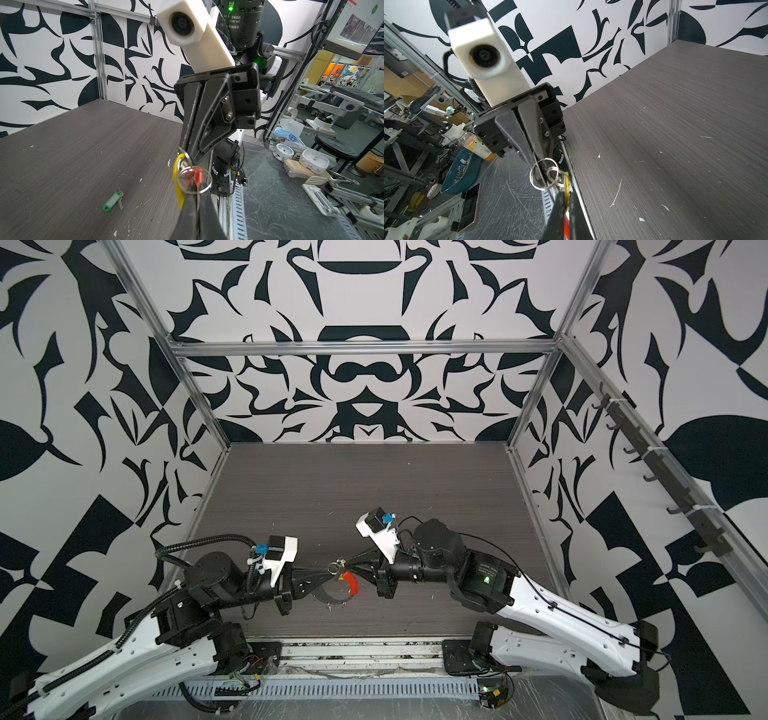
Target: Remove the keys from the keyring
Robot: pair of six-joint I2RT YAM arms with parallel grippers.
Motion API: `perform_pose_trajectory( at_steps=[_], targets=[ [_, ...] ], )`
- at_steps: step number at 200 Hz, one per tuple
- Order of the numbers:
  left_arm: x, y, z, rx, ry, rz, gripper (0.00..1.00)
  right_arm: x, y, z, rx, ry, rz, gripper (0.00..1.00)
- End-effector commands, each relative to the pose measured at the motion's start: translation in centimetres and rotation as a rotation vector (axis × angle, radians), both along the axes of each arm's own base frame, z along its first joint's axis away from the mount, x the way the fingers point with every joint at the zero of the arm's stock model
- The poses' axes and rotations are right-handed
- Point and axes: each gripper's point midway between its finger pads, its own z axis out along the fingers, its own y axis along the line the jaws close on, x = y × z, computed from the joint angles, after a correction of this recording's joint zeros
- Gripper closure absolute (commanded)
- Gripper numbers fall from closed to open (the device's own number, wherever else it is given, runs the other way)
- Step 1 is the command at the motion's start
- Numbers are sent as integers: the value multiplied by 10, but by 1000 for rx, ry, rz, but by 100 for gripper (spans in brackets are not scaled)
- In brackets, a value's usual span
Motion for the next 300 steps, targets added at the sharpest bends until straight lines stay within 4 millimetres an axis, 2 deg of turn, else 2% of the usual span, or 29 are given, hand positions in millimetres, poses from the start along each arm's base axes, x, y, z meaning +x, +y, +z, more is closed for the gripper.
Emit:
perform_pose_trajectory(
  at_steps=[1, 83, 300],
  targets=[
    [-5, 2, 18, -38, -8, -22, 100, -2, 0, 33, 77, -49, 5, 98],
    [-6, 2, 17, -35, -7, -23, 100, -4, -2, 48, 84, -91, -13, 100],
    [-8, 6, 25, -40, -20, -24, 100, -12, 2, 55, 24, -179, -18, 100]
  ],
)
